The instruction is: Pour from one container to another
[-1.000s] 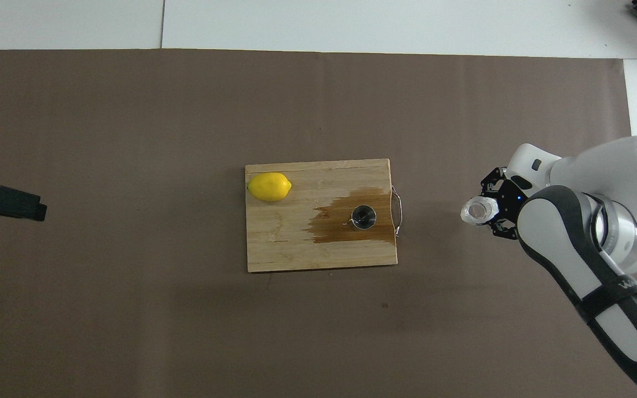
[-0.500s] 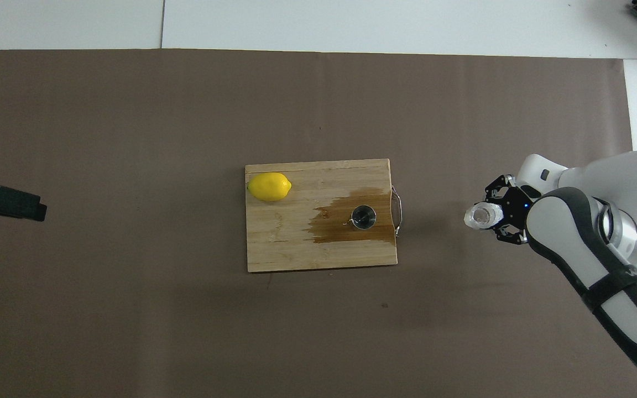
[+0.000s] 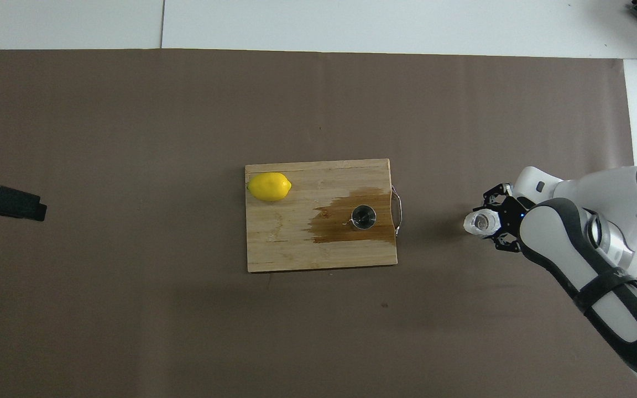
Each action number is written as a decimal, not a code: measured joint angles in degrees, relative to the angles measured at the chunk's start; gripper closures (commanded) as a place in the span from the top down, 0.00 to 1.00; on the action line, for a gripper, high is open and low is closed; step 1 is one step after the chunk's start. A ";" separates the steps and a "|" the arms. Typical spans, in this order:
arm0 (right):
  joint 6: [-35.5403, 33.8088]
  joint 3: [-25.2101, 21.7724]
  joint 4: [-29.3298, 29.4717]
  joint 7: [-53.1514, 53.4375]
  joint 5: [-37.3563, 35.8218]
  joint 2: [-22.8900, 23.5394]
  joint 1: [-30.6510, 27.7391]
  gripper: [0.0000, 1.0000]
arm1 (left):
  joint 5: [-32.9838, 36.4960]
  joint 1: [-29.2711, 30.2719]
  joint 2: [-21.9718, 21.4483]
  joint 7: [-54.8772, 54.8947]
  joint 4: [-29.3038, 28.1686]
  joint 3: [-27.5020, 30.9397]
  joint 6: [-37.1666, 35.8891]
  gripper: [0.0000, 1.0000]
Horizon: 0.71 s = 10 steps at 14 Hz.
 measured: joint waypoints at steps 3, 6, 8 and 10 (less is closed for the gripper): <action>-0.23 0.01 0.06 0.99 0.31 -1.20 0.05 1.00 | 0.00 0.00 0.00 0.00 0.00 0.00 0.00 1.00; -4.02 0.55 0.62 8.35 0.33 -5.42 0.30 1.00 | 0.00 0.00 0.00 0.00 0.00 0.00 0.00 1.00; -6.51 1.05 1.65 13.65 0.33 -8.50 0.51 1.00 | 0.00 0.00 0.00 0.00 0.00 0.00 0.00 1.00; -8.94 1.21 3.07 20.87 -0.06 -11.15 1.88 1.00 | 0.00 0.00 0.00 0.00 0.00 0.00 0.00 1.00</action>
